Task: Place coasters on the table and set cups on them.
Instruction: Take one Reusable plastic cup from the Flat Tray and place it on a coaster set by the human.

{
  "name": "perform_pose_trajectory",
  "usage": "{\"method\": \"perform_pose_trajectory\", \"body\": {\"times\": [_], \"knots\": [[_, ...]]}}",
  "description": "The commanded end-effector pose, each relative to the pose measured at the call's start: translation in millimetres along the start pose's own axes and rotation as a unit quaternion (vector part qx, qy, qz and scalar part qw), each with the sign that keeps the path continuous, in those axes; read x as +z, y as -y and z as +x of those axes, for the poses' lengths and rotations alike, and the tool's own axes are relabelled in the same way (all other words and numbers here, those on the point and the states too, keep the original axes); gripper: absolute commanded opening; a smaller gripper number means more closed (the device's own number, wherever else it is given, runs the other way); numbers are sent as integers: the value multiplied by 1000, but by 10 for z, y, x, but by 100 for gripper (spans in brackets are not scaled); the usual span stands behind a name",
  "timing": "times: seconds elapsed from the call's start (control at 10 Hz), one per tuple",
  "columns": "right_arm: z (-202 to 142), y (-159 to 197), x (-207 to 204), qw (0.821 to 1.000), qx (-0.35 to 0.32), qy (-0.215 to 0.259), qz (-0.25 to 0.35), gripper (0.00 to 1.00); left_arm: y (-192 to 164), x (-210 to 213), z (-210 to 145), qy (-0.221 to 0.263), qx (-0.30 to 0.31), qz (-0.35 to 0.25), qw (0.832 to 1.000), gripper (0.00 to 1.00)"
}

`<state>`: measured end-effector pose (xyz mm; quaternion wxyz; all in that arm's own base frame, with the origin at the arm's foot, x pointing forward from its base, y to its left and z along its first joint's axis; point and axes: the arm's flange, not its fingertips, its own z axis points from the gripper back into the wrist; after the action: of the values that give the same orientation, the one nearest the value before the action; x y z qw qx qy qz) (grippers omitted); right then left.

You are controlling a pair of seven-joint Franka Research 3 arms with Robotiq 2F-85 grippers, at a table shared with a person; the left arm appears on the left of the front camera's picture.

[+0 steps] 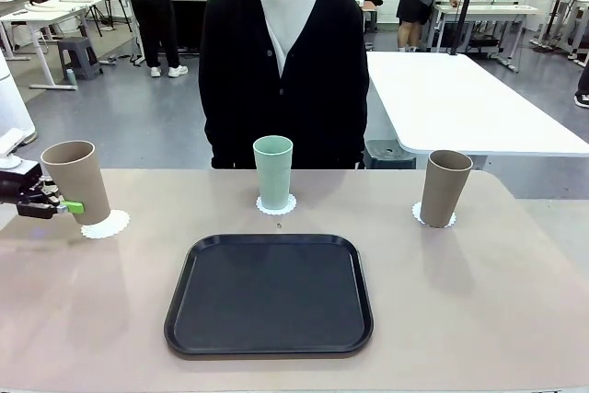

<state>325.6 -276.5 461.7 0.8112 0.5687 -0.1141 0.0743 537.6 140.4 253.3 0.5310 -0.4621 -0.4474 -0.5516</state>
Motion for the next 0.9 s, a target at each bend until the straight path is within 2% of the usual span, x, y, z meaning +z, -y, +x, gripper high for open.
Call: {"method": "perform_pose_trajectory", "body": {"times": [0.0,0.8], "knots": [[-17,-7,12,1000,0,-5,-3,100,-120,21,-54,13,-15,1,1000,83],[-17,-7,12,1000,0,-5,-3,100,-326,-6,-329,24,10,1,1000,83]]}}
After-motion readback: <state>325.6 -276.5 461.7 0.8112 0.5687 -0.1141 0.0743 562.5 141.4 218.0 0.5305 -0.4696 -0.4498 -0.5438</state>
